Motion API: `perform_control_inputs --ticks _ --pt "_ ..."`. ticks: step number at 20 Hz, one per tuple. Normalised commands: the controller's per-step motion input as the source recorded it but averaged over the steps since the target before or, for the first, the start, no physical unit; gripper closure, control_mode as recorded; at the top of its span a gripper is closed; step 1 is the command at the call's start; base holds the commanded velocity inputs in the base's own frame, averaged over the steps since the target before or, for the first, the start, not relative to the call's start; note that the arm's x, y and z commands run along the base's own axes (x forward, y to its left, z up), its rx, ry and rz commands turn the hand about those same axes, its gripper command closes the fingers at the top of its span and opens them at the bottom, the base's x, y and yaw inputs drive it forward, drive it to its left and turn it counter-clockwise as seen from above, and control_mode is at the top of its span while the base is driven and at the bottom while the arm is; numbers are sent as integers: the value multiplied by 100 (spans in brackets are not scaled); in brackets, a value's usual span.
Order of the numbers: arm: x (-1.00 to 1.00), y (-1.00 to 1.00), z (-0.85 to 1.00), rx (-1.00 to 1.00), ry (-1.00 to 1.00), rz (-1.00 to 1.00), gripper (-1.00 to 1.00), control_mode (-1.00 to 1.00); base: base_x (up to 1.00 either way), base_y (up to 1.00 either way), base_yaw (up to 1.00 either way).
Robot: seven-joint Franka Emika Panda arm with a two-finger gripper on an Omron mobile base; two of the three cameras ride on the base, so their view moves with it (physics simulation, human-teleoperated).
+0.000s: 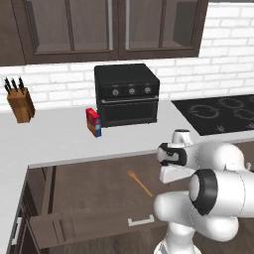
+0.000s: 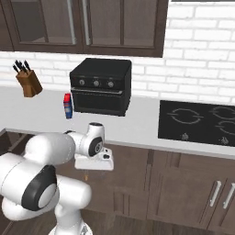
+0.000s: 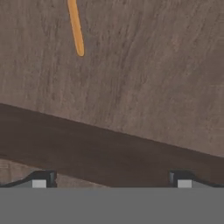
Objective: Pick the wooden spoon from the drawer and place it on the counter.
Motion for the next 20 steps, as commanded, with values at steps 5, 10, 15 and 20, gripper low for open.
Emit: perform_control_inputs --ticks 5,10,15,20 --pt "23 48 33 0 -11 15 -100 -100 0 0 0" --pt "5 56 -2 0 -7 6 -100 -100 0 0 0" --pt "19 42 -8 0 0 0 -100 -100 0 0 0" --pt "18 11 -13 0 0 -4 -100 -100 0 0 0"
